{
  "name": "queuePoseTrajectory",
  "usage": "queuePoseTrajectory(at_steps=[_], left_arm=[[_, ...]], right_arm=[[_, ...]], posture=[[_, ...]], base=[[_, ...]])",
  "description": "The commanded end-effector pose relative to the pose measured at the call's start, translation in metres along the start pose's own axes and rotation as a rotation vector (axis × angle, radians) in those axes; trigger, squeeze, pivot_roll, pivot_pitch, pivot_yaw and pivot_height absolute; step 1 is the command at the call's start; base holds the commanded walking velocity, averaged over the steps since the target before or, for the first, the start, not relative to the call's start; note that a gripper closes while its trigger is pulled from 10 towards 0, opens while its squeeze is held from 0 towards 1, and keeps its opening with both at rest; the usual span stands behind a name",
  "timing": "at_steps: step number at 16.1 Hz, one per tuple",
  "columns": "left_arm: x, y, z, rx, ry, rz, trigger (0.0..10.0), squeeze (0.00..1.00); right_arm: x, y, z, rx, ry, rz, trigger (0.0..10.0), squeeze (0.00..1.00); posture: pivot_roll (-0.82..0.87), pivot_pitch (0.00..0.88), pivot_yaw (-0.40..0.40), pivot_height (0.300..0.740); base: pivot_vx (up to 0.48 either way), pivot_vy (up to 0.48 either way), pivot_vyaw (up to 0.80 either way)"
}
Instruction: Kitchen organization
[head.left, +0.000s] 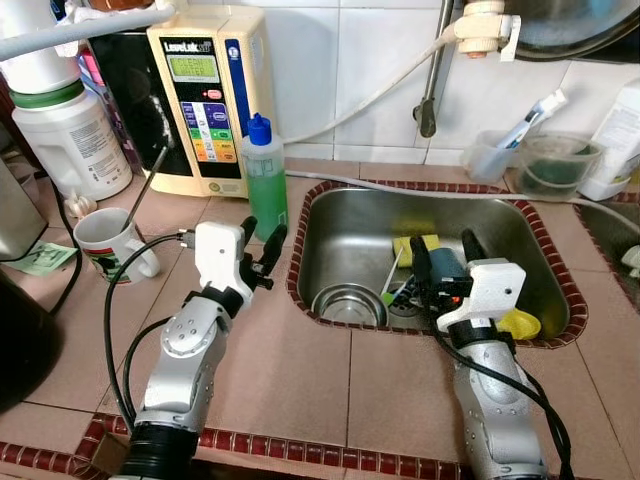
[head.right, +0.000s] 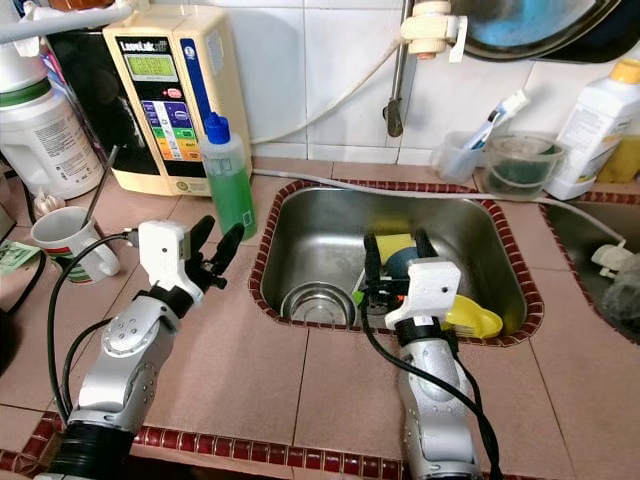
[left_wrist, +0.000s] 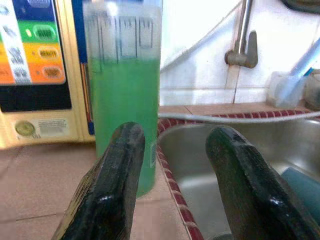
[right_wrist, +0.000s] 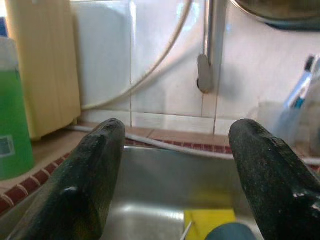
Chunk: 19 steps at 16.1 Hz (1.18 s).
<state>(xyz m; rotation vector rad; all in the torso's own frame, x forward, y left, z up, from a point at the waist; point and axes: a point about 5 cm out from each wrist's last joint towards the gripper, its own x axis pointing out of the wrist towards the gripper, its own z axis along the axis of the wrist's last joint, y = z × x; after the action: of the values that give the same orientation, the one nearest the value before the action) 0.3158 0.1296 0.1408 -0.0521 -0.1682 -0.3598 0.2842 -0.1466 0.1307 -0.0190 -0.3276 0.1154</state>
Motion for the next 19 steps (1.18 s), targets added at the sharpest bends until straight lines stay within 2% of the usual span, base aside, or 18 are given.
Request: queuePoseTrajectory(at_steps=[1, 3, 8, 19], left_arm=[[-0.0011, 0.002, -0.0023, 0.049, -0.002, -0.007, 10.0, 0.0], [-0.0028, 0.0027, -0.0044, 0.057, -0.005, 0.008, 10.0, 0.0], [-0.0066, 0.0016, -0.0088, 0.064, -0.006, 0.015, 10.0, 0.0], [-0.0063, 0.0003, -0.0105, 0.061, -0.004, -0.013, 10.0, 0.0]], right_arm=[[0.0003, -0.0012, -0.0012, -0.03, 0.04, -0.027, 10.0, 0.0], [-0.003, -0.0041, -0.0088, -0.073, 0.11, -0.042, 10.0, 0.0], [-0.0061, -0.0039, -0.0084, -0.106, 0.109, -0.026, 10.0, 0.0], [-0.008, -0.0059, -0.0086, -0.127, 0.123, -0.046, 10.0, 0.0]], posture=[[-0.05, 0.0, 0.046, 0.74], [-0.05, 0.0, 0.041, 0.74], [-0.05, 0.0, 0.033, 0.74], [-0.06, 0.0, 0.046, 0.74]], base=[[0.0, 0.0, 0.0], [0.0, 0.0, 0.0], [0.0, 0.0, 0.0], [0.0, -0.466, 0.0]])
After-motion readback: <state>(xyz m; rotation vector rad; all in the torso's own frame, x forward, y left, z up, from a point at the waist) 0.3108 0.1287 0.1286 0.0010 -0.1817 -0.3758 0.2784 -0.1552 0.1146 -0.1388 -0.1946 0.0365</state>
